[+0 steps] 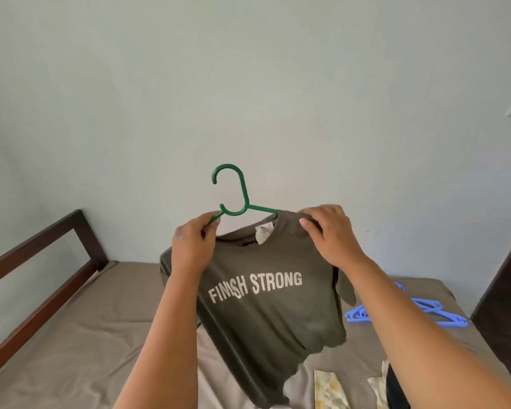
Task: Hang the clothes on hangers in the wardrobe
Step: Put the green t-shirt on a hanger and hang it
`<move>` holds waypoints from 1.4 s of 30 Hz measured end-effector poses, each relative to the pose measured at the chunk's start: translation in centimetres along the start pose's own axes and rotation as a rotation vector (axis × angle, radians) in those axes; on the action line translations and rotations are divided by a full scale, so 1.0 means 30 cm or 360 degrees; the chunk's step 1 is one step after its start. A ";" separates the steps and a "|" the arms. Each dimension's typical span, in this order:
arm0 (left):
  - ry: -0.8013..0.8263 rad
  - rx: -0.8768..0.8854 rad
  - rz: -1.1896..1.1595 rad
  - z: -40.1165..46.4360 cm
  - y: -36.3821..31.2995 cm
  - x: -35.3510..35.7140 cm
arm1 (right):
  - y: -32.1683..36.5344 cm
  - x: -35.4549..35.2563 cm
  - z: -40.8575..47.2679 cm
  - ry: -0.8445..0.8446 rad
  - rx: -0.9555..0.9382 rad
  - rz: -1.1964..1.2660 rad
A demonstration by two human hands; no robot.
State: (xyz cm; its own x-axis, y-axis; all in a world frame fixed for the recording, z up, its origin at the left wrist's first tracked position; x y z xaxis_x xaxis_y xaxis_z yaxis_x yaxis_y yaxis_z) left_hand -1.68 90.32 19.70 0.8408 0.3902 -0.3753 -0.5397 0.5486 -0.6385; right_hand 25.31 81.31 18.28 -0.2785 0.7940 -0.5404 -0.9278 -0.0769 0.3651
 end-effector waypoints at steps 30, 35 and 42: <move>-0.0053 0.0309 -0.0055 0.034 -0.134 -0.008 | 0.021 -0.087 0.075 0.0026 0.0521 0.0275; -0.0018 0.0348 -0.0062 0.017 -0.146 0.012 | -0.002 -0.132 0.039 -0.0178 0.0663 0.0483; -0.0079 0.0291 -0.0106 -0.006 -0.151 0.018 | 0.031 -0.142 -0.042 0.0243 0.0313 0.0130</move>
State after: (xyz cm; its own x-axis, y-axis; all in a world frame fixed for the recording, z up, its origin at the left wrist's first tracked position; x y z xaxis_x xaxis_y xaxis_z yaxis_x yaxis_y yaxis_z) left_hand 1.21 87.91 22.26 0.8743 0.3818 -0.2997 -0.4853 0.6980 -0.5266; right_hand 25.33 77.10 19.97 -0.3984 0.6884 -0.6061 -0.8387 -0.0060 0.5446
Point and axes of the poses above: each hand's wrist, its own z-axis towards the middle knuckle, its own x-axis out of the palm, y = z × x, the point moved 5 cm from there along z, towards the middle knuckle, and after that the axes turned 12 degrees about -y, right-handed, at the moved point
